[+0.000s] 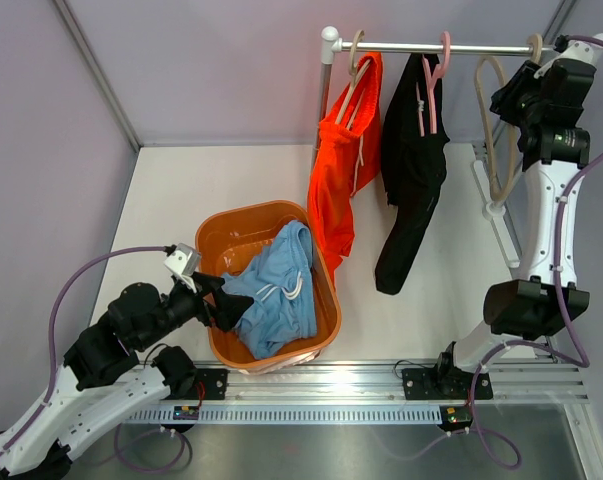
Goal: Remove the shorts from the hanger
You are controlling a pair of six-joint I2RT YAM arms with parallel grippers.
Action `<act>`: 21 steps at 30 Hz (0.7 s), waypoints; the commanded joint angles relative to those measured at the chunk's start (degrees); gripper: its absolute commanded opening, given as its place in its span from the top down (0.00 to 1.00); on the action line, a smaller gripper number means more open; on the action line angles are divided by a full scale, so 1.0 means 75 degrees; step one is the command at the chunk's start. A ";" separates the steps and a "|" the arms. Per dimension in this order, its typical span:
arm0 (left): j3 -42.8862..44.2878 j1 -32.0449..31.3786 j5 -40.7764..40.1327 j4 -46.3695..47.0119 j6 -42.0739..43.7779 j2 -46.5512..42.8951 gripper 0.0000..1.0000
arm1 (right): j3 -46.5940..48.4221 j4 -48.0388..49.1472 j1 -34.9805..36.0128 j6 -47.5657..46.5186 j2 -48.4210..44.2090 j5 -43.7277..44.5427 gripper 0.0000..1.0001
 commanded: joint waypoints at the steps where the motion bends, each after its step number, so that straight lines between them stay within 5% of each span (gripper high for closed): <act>1: -0.0033 0.0012 0.0150 0.0343 0.0079 0.0079 0.01 | -0.0195 -0.0083 -0.0019 0.0409 -0.0794 0.0489 0.55; 4: -0.0033 0.0012 0.0161 0.0343 0.0079 0.0231 0.01 | -0.0464 -0.0037 -0.0007 0.0502 -0.1333 0.0619 0.45; 12: -0.0033 0.0012 0.0021 0.0331 0.0033 0.0208 0.01 | -0.0664 -0.0434 -0.0019 0.0877 -0.2447 0.0924 0.39; 17: -0.0056 0.0000 0.0091 0.0378 0.0044 0.0184 0.01 | -0.1039 -0.0376 0.0039 0.1205 -0.3280 -0.0105 0.37; 21: -0.0056 0.0000 0.0103 0.0378 0.0044 0.0243 0.01 | -0.0455 -0.1043 0.1208 0.0750 -0.3070 0.0183 0.38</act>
